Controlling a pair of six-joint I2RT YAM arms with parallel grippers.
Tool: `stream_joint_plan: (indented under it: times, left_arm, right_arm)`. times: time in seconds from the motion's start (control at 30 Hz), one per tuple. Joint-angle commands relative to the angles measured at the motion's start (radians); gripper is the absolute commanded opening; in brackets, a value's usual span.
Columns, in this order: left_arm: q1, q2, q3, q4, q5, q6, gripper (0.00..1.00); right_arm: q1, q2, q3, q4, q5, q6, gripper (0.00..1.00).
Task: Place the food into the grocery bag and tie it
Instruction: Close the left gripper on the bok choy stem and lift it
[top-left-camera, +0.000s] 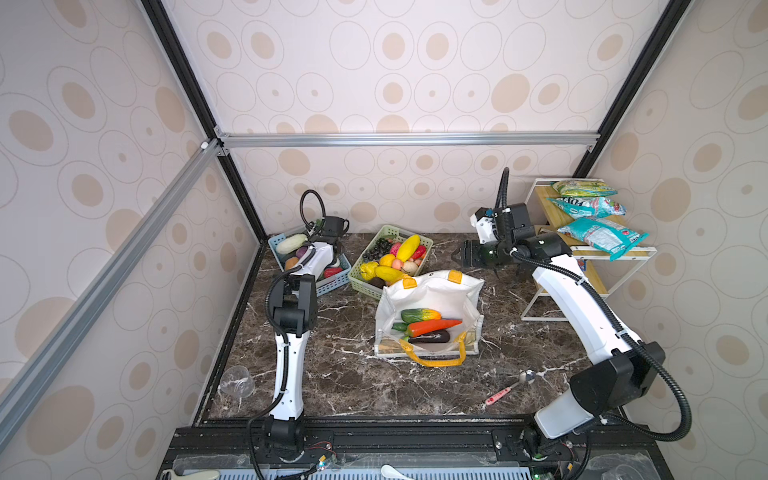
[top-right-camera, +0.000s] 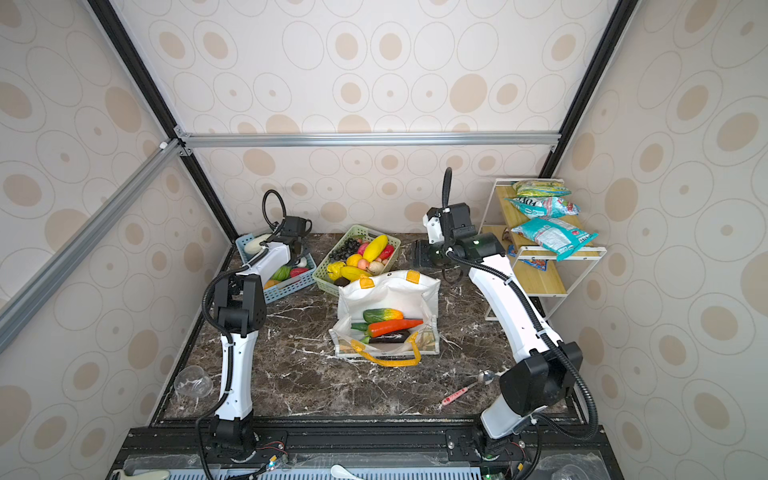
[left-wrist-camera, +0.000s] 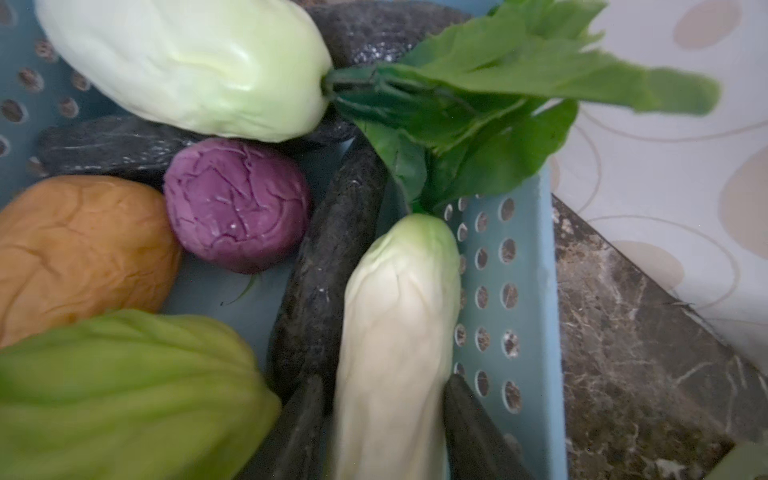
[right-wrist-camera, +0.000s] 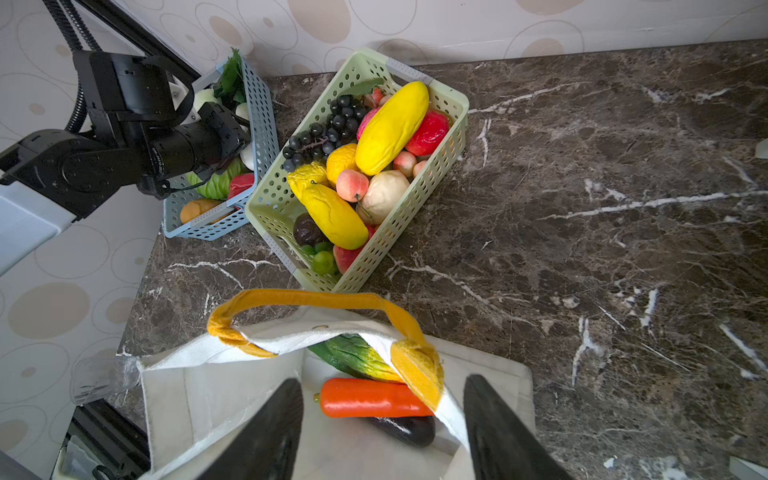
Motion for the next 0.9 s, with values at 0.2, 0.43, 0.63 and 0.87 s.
stream_joint_plan:
  times: [0.2, 0.43, 0.63, 0.87]
  left_arm:
    - [0.01, -0.035, -0.111, 0.031, 0.029, -0.031, 0.37]
    - [0.011, -0.123, -0.148, 0.086, 0.034, -0.023, 0.34]
    - [0.011, -0.185, -0.161, 0.103, 0.032, -0.002, 0.34]
    - [0.011, -0.258, -0.193, 0.111, 0.012, 0.022, 0.33]
  right_arm:
    - [0.015, -0.016, 0.027, -0.026, 0.021, 0.0, 0.64]
    - [0.019, -0.024, 0.03, -0.031, 0.028, 0.0, 0.65]
    - [0.02, -0.03, 0.027, -0.035, 0.032, -0.002, 0.64]
    - [0.02, -0.04, 0.016, -0.033, 0.029, 0.0, 0.65]
